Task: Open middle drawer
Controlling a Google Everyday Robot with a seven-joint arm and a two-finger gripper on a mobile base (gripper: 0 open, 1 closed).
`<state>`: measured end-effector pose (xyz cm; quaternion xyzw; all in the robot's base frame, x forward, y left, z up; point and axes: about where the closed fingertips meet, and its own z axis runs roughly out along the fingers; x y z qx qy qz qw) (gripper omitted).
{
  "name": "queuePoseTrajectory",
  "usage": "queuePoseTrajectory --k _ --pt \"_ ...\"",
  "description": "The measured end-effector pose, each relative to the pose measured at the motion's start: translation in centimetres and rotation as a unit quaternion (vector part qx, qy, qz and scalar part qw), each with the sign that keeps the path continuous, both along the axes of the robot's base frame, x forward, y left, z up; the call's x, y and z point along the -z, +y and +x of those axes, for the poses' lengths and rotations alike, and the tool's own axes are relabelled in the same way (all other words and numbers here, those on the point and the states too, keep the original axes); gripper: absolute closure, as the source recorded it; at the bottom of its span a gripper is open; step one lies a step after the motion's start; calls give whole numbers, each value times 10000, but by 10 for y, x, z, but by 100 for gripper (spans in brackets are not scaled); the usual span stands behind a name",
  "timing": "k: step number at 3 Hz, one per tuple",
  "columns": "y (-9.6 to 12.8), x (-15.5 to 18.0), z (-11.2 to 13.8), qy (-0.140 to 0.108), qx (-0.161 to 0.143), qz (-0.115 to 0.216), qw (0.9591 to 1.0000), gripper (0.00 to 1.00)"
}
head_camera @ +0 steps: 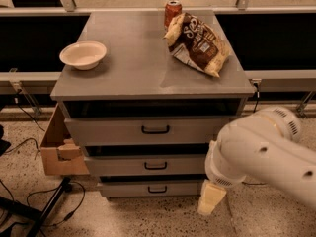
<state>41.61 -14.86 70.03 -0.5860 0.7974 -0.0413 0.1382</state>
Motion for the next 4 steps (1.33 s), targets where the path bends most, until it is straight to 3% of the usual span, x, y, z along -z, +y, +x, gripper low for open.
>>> queuePoseTrajectory --k 1,2,3,4 --pt "8 52 14 -101 7 -145 9998 0" --pt "4 53 21 -223 175 -218 9994 0" --pt "13 67 20 -209 28 -188 9996 0" --pt "28 105 32 -316 -153 -194 9992 0"
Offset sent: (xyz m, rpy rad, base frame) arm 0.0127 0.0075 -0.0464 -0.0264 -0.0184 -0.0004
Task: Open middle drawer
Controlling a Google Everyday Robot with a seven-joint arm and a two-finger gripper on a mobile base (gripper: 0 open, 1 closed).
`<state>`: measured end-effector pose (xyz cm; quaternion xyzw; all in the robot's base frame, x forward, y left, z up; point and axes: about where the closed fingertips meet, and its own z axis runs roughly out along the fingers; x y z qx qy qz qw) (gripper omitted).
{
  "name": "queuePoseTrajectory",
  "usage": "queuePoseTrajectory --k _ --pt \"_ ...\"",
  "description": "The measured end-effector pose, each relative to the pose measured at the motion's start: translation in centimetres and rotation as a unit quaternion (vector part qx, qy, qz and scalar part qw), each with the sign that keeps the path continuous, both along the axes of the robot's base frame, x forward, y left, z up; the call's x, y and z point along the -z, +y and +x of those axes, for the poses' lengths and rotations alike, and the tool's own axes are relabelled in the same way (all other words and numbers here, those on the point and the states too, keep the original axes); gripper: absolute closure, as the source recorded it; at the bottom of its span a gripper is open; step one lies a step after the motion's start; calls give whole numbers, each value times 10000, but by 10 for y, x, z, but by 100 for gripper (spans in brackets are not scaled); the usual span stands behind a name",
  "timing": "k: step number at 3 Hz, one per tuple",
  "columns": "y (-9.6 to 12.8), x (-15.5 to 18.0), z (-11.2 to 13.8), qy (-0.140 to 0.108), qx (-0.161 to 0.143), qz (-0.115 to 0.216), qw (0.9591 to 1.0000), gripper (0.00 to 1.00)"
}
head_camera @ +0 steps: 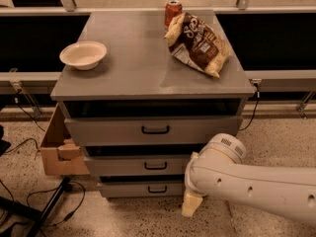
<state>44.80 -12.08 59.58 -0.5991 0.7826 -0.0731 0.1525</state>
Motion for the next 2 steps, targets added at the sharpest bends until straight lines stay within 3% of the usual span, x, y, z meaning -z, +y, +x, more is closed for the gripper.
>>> queuePoseTrajectory --k 2 --pt "15 71 43 -34 -426 -256 9988 0"
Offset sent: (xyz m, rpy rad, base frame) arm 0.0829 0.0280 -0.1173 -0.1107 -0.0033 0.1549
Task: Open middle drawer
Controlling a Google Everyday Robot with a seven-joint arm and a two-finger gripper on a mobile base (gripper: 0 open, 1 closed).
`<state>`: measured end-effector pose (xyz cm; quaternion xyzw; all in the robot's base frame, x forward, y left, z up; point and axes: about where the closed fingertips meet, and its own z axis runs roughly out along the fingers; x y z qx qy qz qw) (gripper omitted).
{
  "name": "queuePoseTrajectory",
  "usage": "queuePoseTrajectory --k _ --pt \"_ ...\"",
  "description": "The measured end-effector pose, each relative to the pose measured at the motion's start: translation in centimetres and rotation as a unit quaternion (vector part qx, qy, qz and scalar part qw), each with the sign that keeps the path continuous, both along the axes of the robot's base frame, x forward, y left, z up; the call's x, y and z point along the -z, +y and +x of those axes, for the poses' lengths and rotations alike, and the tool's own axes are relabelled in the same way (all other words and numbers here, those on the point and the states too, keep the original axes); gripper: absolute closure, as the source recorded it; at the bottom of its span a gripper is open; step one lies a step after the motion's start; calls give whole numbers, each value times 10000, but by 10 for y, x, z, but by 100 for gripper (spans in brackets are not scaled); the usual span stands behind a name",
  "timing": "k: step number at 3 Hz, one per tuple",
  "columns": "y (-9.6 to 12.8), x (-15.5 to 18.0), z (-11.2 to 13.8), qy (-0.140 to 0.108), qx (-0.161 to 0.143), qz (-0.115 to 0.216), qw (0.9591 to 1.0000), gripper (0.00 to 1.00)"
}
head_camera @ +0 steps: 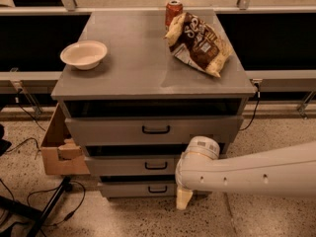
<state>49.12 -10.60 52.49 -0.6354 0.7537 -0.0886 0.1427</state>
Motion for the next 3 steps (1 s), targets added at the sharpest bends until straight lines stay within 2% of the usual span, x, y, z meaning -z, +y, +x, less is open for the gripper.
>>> queuePoseTrajectory --k 2,3 --pt "11 60 55 231 -155 -216 9994 0" --pt "12 76 80 336 -160 -324 9988 0"
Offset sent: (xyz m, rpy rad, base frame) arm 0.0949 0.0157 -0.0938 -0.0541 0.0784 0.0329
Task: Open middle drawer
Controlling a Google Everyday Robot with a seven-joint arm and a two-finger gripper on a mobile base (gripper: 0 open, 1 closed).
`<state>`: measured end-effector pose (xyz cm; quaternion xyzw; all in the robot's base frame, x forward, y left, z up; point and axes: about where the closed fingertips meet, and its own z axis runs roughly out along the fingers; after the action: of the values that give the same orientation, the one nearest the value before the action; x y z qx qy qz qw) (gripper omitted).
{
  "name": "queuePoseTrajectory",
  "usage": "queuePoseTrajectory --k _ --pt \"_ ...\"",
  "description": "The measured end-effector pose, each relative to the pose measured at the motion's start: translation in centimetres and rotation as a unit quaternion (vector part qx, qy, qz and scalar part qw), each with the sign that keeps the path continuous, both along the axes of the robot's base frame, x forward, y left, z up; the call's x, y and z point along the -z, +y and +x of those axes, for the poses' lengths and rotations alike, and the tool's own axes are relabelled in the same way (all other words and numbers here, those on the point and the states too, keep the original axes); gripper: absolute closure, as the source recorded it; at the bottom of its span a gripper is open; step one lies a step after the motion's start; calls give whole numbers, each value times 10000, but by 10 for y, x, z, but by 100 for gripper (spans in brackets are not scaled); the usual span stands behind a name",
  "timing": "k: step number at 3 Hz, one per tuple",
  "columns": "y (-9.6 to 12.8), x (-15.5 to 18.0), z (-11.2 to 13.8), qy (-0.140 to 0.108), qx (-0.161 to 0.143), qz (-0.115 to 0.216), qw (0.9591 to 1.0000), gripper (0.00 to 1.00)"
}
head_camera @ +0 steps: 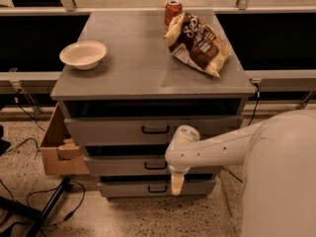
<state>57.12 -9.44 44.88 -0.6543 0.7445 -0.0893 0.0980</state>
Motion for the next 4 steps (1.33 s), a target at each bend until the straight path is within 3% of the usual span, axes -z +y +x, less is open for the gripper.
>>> queuePoseTrajectory --k 1,2,4 --pt "2 12 12 129 -7 -92 9999 16" --pt "-1 23 14 262 32 -123 9996 39" --pt "-13 20 -1 303 213 -93 9993 86"
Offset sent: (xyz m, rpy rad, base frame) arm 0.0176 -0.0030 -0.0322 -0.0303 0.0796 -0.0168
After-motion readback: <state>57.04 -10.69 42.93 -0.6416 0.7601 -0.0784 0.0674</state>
